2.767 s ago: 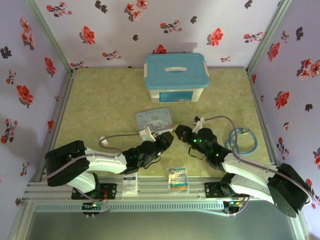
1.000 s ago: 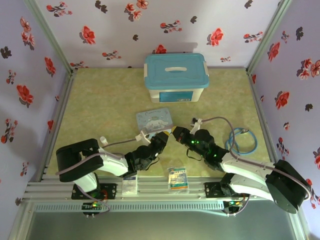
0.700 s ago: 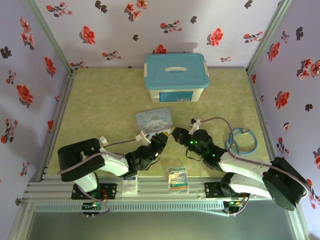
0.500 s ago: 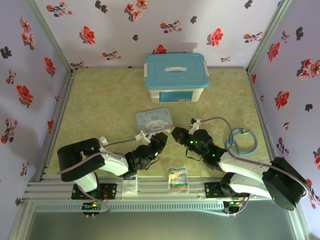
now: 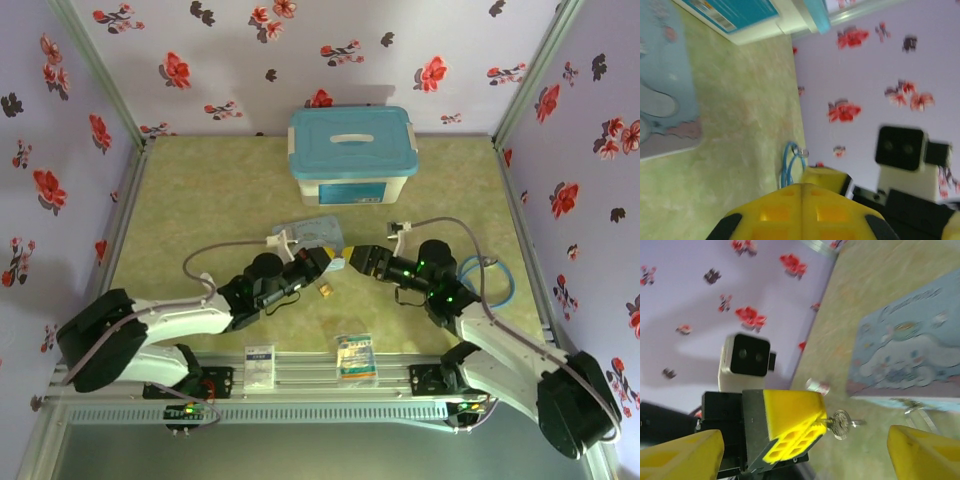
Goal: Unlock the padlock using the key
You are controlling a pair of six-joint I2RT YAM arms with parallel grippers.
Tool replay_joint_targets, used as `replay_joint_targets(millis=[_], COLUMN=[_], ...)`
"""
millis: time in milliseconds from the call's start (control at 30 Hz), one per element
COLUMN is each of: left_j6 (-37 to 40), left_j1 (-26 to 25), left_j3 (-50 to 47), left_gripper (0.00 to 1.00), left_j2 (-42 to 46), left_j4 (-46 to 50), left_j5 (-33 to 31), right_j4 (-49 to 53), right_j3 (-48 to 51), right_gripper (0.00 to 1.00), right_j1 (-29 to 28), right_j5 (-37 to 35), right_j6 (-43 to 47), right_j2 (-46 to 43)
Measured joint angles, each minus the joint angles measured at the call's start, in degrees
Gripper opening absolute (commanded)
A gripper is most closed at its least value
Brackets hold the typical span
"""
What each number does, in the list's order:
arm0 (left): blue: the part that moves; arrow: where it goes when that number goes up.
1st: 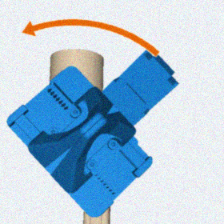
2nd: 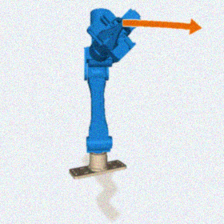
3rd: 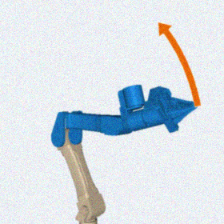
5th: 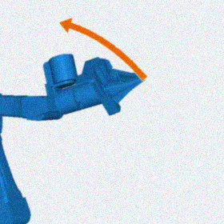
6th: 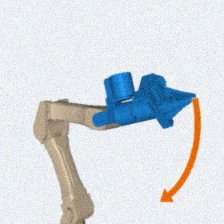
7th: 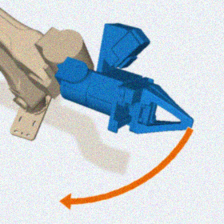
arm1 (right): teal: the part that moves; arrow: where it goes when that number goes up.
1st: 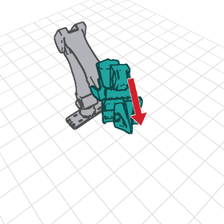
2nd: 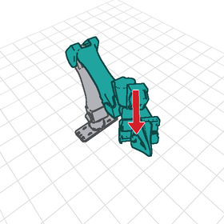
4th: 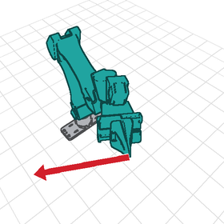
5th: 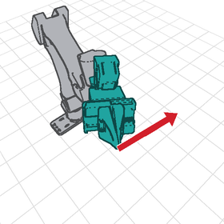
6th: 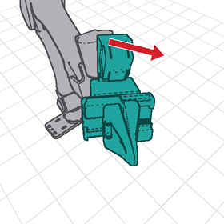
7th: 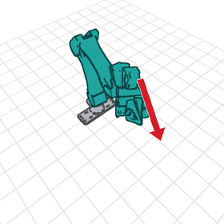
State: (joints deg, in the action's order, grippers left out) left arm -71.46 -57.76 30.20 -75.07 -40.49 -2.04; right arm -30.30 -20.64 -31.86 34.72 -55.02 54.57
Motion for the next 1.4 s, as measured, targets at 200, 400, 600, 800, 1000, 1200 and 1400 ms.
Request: replay_joint_targets(millis=[200,400,600,800,1000,1200,1400], left_j6=[8.68,10.64,10.60,9.73,8.85,8.39,8.41], left_j1=[1.16,2.67,4.76,4.85,4.85,4.85,4.85], left_j3=[5.84,5.86,5.46,4.24,4.07,3.21,3.02], left_gripper=[0.00,0.00,0.00,0.00,0.00,0.00,0.00], left_j2=[4.50,7.06,8.63,8.13,7.76,7.76,8.26], left_j4=[10.54,14.21,14.62,11.76,10.91,9.35,9.77], left_j5=[10.10,13.57,14.78,16.68,17.16,17.14,17.09], right_j4=[-17.18,-23.96,-23.89,-23.96,-25.35,-25.51,-23.26], right_j3=[0.70,2.84,3.08,3.13,3.13,3.15,3.50], right_gripper=[0.68,0.60,0.46,0.34,0.22,0.18,0.18], right_j1=[0.00,0.00,-0.02,-0.37,-0.76,-0.76,-0.76], right_j5=[8.48,11.34,12.26,12.31,12.33,12.31,12.24], right_j6=[-6.80,-10.10,-9.79,-9.92,-10.19,-10.14,-9.46], right_j2=[7.69,8.02,6.05,6.82,9.38,9.42,8.15])
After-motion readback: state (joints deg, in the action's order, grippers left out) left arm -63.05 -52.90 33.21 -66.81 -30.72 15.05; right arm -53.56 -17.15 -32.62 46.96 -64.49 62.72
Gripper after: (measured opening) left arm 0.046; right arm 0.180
